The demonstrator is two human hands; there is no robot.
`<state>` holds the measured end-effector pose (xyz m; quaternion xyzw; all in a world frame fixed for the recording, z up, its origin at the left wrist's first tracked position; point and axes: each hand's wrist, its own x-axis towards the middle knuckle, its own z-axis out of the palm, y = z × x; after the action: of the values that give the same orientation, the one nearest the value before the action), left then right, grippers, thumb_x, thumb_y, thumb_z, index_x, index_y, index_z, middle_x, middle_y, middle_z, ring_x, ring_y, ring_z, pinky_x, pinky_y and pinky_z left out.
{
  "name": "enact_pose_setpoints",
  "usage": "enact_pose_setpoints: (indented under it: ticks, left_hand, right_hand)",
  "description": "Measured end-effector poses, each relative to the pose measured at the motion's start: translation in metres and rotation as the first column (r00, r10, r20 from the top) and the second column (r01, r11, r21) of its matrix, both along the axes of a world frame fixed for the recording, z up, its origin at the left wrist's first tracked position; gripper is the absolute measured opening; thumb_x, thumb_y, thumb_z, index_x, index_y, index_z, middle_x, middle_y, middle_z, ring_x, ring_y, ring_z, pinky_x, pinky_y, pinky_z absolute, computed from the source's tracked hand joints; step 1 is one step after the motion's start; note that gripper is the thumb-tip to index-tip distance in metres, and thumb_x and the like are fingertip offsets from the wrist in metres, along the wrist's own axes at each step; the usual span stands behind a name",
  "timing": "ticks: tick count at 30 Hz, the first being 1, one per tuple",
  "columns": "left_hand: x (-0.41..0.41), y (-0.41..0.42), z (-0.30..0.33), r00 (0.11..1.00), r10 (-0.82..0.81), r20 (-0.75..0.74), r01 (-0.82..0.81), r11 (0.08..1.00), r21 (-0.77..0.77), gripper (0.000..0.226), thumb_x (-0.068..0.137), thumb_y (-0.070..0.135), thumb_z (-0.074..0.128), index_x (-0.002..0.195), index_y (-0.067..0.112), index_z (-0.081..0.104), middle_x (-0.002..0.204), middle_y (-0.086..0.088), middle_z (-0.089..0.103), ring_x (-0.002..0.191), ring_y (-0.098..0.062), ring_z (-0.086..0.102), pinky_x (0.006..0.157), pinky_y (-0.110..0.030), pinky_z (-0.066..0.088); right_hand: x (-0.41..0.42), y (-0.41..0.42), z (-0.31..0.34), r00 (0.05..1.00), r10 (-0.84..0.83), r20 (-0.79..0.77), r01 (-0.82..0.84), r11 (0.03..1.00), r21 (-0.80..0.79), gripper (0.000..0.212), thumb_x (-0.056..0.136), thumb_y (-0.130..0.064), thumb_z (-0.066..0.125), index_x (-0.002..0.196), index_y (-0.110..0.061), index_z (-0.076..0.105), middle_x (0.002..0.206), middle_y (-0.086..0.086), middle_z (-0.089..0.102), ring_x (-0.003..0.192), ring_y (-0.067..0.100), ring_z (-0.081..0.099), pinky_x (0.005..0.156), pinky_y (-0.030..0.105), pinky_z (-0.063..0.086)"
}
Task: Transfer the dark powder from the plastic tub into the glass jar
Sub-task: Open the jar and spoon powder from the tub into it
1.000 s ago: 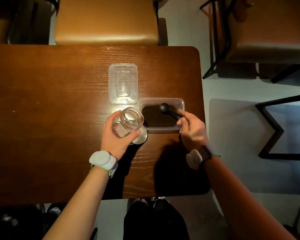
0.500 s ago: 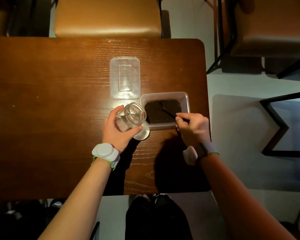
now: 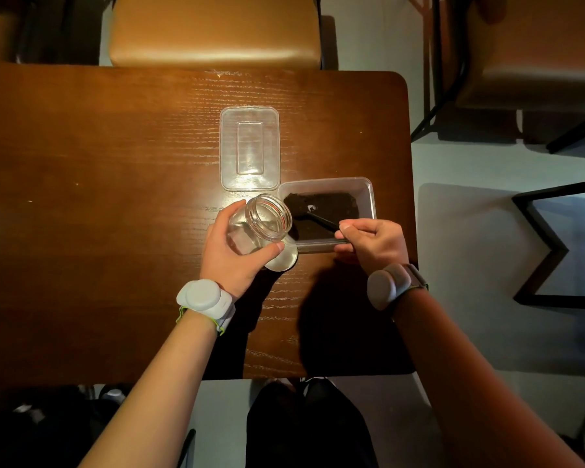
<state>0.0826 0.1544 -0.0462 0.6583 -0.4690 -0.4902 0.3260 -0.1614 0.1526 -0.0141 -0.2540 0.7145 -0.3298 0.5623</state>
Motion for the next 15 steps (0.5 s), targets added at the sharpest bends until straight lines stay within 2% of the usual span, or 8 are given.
enact_pose_setpoints:
  ticks: [4, 6, 8, 9, 12, 15]
  left_hand:
    - [-0.003, -0.001, 0.007, 0.999, -0.035, 0.003, 0.035, 0.999, 0.004, 0.087, 0.060, 0.049, 0.094, 0.138, 0.040, 0.056, 0.137, 0.011, 0.063, 0.129, -0.011, 0.058, 0.107, -0.033, 0.048]
    - [-0.006, -0.001, 0.009, 0.997, -0.063, 0.036, 0.063, 0.998, 0.011, 0.089, 0.061, 0.049, 0.095, 0.140, 0.040, 0.055, 0.137, 0.010, 0.062, 0.128, -0.012, 0.057, 0.106, -0.032, 0.048]
    - [-0.009, -0.003, 0.010, 0.994, -0.077, 0.078, 0.076, 0.997, 0.024, 0.088, 0.066, 0.042, 0.097, 0.142, 0.037, 0.054, 0.135, 0.008, 0.058, 0.124, -0.013, 0.055, 0.099, -0.021, 0.044]
    - [-0.011, -0.003, 0.010, 0.993, -0.078, 0.091, 0.075, 0.997, 0.031, 0.087, 0.068, 0.038, 0.098, 0.143, 0.036, 0.054, 0.133, 0.008, 0.056, 0.123, -0.012, 0.054, 0.093, -0.014, 0.041]
    - [-0.013, -0.004, 0.011, 0.991, -0.075, 0.109, 0.072, 0.997, 0.035, 0.086, 0.069, 0.035, 0.098, 0.143, 0.036, 0.054, 0.129, 0.007, 0.054, 0.120, -0.013, 0.054, 0.085, -0.007, 0.036]
    - [-0.014, -0.004, 0.014, 0.990, -0.081, 0.117, 0.078, 0.997, 0.027, 0.087, 0.067, 0.036, 0.098, 0.143, 0.038, 0.054, 0.128, 0.005, 0.054, 0.120, -0.013, 0.055, 0.086, -0.009, 0.037]
  right_hand:
    - [-0.010, 0.005, 0.000, 1.000, 0.022, -0.012, -0.022, 0.999, -0.030, 0.023, 0.100, -0.009, 0.065, 0.117, 0.005, 0.070, 0.096, 0.011, 0.076, 0.073, 0.012, 0.076, 0.064, 0.018, 0.060]
    - [-0.016, 0.007, 0.000, 1.000, 0.019, 0.006, -0.019, 1.000, -0.006, 0.021, 0.101, -0.012, 0.064, 0.116, 0.000, 0.071, 0.090, 0.004, 0.077, 0.069, 0.009, 0.074, 0.061, 0.018, 0.058]
    - [-0.023, 0.010, 0.002, 0.999, -0.007, 0.040, 0.006, 1.000, 0.014, 0.020, 0.102, -0.017, 0.064, 0.110, -0.002, 0.074, 0.079, -0.002, 0.075, 0.067, 0.010, 0.070, 0.061, 0.022, 0.057]
    - [-0.027, 0.012, 0.002, 0.999, -0.012, 0.030, 0.012, 1.000, 0.013, 0.020, 0.102, -0.018, 0.064, 0.109, -0.004, 0.075, 0.078, -0.003, 0.076, 0.072, 0.015, 0.070, 0.065, 0.028, 0.059]
    - [-0.035, 0.019, 0.009, 0.999, 0.003, -0.040, -0.005, 0.999, -0.043, 0.014, 0.100, -0.020, 0.066, 0.105, -0.015, 0.079, 0.090, 0.000, 0.079, 0.078, 0.017, 0.071, 0.079, 0.044, 0.061]
    - [-0.034, 0.022, 0.025, 0.997, 0.057, -0.055, -0.062, 0.993, -0.100, 0.013, 0.100, -0.019, 0.066, 0.102, -0.023, 0.078, 0.094, -0.001, 0.079, 0.076, 0.011, 0.072, 0.072, 0.038, 0.061]
